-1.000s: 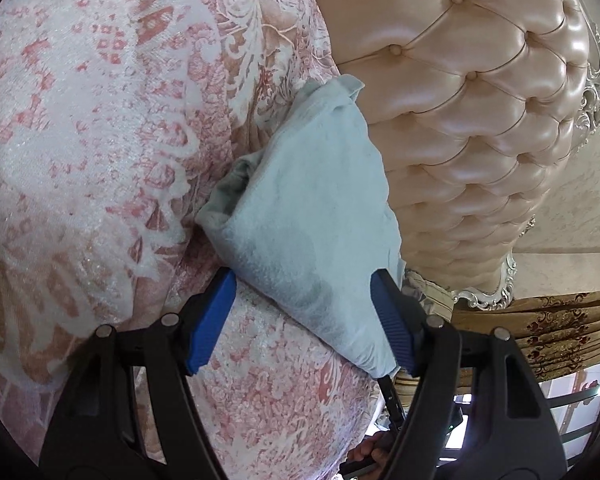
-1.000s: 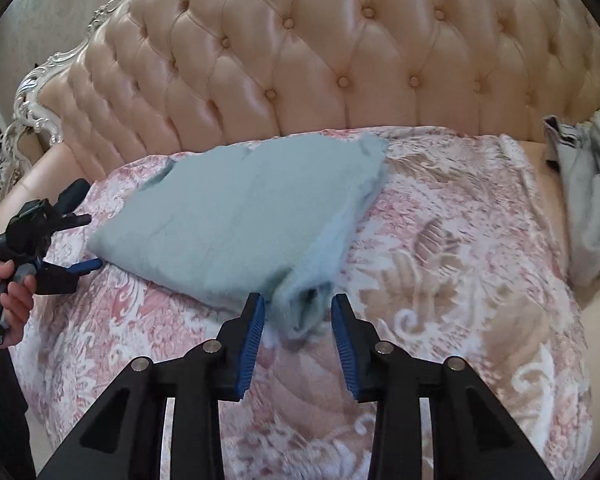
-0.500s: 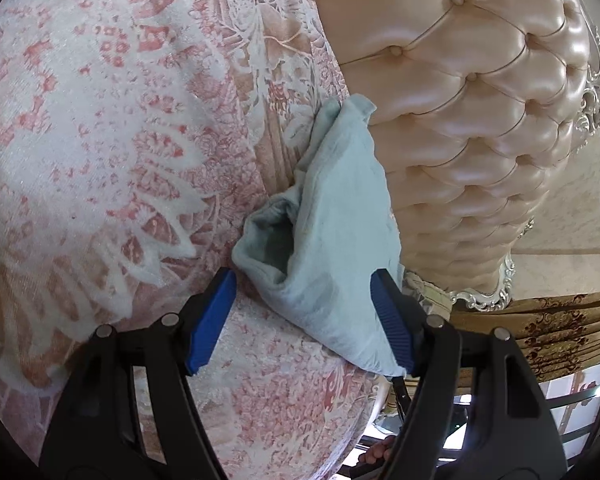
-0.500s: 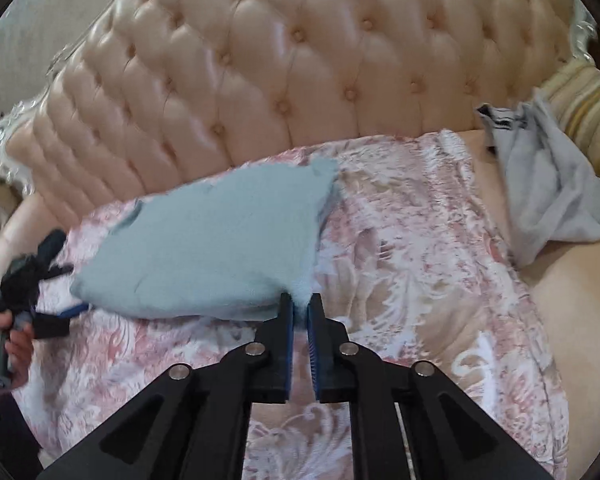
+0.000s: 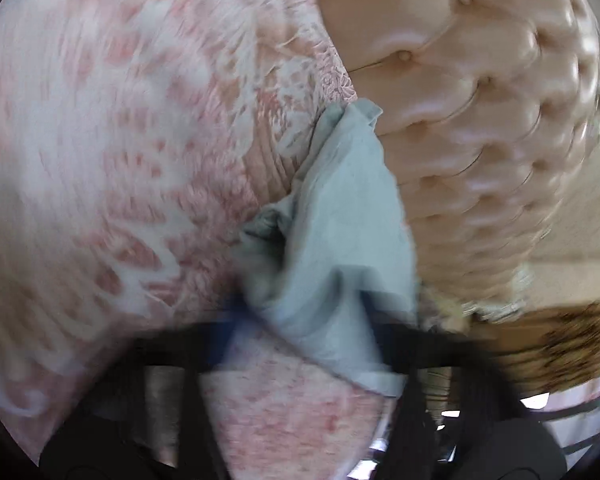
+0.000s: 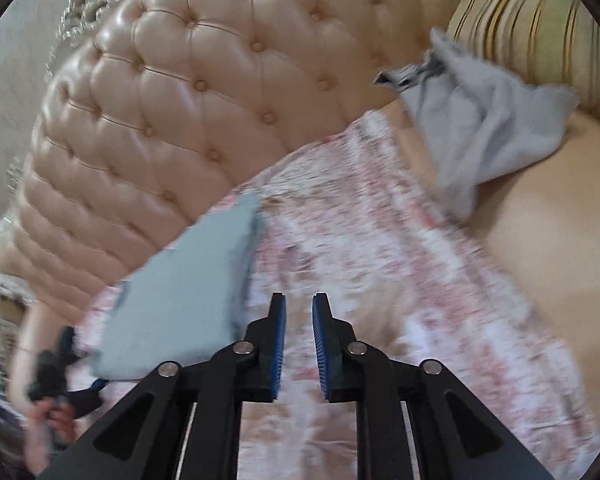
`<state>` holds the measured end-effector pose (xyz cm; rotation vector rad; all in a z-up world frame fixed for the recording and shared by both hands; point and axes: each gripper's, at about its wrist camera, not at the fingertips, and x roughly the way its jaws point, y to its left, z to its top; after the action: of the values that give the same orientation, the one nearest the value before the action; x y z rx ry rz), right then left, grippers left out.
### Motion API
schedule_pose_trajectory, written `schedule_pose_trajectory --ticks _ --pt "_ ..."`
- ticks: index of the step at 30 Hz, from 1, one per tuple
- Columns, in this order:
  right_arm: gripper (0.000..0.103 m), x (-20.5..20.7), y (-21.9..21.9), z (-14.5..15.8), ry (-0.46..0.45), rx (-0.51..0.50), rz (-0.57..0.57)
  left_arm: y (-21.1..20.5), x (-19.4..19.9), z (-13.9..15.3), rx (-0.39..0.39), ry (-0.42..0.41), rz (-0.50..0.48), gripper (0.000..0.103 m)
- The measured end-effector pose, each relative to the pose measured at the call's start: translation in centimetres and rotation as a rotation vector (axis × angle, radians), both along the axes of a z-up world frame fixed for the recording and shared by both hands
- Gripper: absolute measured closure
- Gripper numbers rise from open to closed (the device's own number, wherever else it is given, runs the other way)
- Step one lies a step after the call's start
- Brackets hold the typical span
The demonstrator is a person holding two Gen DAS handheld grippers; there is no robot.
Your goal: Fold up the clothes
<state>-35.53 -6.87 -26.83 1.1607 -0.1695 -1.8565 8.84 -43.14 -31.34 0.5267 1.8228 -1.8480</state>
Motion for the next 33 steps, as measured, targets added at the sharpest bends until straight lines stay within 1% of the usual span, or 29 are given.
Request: schedule_pose_trajectory --ticks 1,2,3,4,5,6,7,8,9,11,13,14,16,18,19,22,25,27,31,33 --pt "0.084 -0.1 -0.1 0.0 -0.030 -0.021 0.011 0.2 0.1 0.6 -0.021 0.002 -0.008 0.097" --pt "0.078 0.2 -0.1 -0.1 -0.082 -0.058 0.036 0.4 0.2 1.4 -0.037 0.006 -0.016 0.097" --pt "0.068 0.4 -0.1 -0.2 -0.134 -0.095 0.060 0.5 0.2 2.2 -0.050 0.008 -0.023 0.097" --pt "0.061 0.5 -0.3 -0.6 -0.210 -0.146 0.100 0.4 0.0 3.0 -0.058 0.011 -0.031 0.097" --pt "0.048 0.8 -0.5 -1.1 -0.321 -0.218 0.149 0.4 -0.1 3.8 -0.066 0.013 -0.038 0.097" --pt "0.040 1.2 -0.9 -1.8 -0.449 -0.302 0.183 0.4 -0.3 4.7 -0.074 0.016 -0.046 0.097" --pt "0.036 1.5 -1.2 -2.2 -0.503 -0.325 0.190 0.4 -0.5 5.5 -0.082 0.018 -0.053 0.097" --pt "0.030 2.2 -1.9 -2.7 -0.538 -0.300 0.197 0.3 -0.7 6.3 -0.087 0.020 -0.059 0.097" --pt "0.029 2.8 -2.6 -3.1 -0.573 -0.274 0.203 0.2 -1.0 7.1 -0.089 0.022 -0.064 0.097" --pt "0.028 4.4 -4.3 -3.7 -0.601 -0.194 0.239 -0.1 -1.7 8.6 -0.090 0.028 -0.071 0.097" --pt "0.028 5.8 -5.8 -4.5 -0.650 -0.137 0.264 -0.4 -2.4 9.6 -0.082 0.031 -0.071 0.097" --pt "0.026 6.5 -6.8 -5.0 -0.690 -0.112 0.279 -0.5 -2.6 9.9 -0.077 0.032 -0.070 0.097" --pt "0.026 7.7 -8.1 -5.9 -0.763 -0.107 0.280 -0.5 -3.1 10.5 -0.069 0.034 -0.069 0.097" --pt "0.026 8.1 -9.6 -5.7 -0.785 -0.159 0.249 -0.5 -3.5 10.9 -0.058 0.039 -0.068 0.097" --pt "0.025 8.1 -9.9 -5.9 -0.791 -0.165 0.239 -0.5 -3.7 11.1 -0.052 0.042 -0.067 0.097" --pt "0.025 8.1 -11.4 -6.6 -0.835 -0.153 0.186 -0.8 -4.0 11.8 -0.046 0.050 -0.071 0.097" --pt "0.025 7.9 -11.7 -6.3 -0.826 -0.138 0.142 -1.2 -4.0 12.2 -0.048 0.049 -0.069 0.097" --pt "0.025 7.4 -11.3 -6.2 -0.790 -0.138 0.097 -1.5 -3.7 12.2 -0.046 0.054 -0.061 0.097" --pt "0.025 6.0 -10.3 -4.9 -0.638 -0.090 0.009 -1.7 -2.1 11.1 -0.020 0.074 -0.035 0.097" --pt "0.025 5.2 -9.7 -4.4 -0.570 -0.067 -0.033 -1.5 -1.2 10.0 0.000 0.077 -0.026 0.097"
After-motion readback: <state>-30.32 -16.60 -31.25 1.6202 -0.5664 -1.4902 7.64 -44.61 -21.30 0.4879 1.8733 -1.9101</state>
